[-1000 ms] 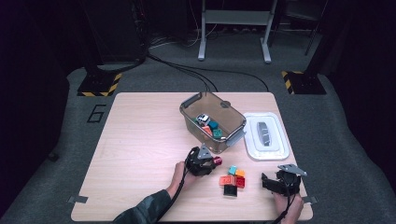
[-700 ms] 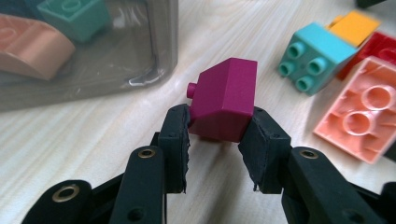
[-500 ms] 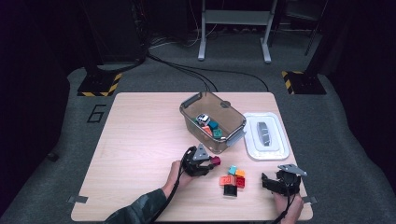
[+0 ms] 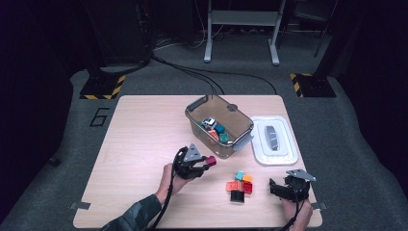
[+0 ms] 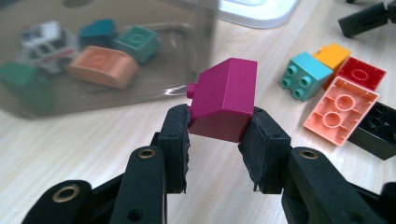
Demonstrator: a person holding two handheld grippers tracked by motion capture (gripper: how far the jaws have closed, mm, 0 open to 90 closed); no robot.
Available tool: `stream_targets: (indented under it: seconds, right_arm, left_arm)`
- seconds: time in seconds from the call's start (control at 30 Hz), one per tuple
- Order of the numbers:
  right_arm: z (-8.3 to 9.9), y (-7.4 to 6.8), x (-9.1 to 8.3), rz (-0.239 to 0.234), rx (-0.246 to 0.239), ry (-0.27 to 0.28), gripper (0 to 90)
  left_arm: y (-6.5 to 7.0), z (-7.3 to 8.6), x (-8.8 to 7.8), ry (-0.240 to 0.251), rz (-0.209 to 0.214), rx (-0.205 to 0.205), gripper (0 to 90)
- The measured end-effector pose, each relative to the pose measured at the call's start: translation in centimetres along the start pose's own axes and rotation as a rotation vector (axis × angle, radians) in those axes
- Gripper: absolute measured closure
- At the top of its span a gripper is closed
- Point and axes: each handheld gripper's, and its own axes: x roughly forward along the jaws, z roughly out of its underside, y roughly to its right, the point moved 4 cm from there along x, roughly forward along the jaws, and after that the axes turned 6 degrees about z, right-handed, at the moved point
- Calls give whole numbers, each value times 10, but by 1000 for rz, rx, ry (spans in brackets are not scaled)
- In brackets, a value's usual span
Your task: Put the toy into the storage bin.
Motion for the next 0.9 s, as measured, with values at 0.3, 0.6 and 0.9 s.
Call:
stream_targets:
  seconds: [0.3,0.6,0.9]
  right_arm:
    - [0,0,1,-3,-9,4,104]
    - [0,0,0,-5,-11,3,102]
    - [0,0,1,-5,-11,4,101]
  left_arm:
    - [-17,-3,-13,-2,-33,1,626]
    - [-30,-7,-27,18,-56,-24,626]
    - [-51,-25,-48,42,-85,-40,626]
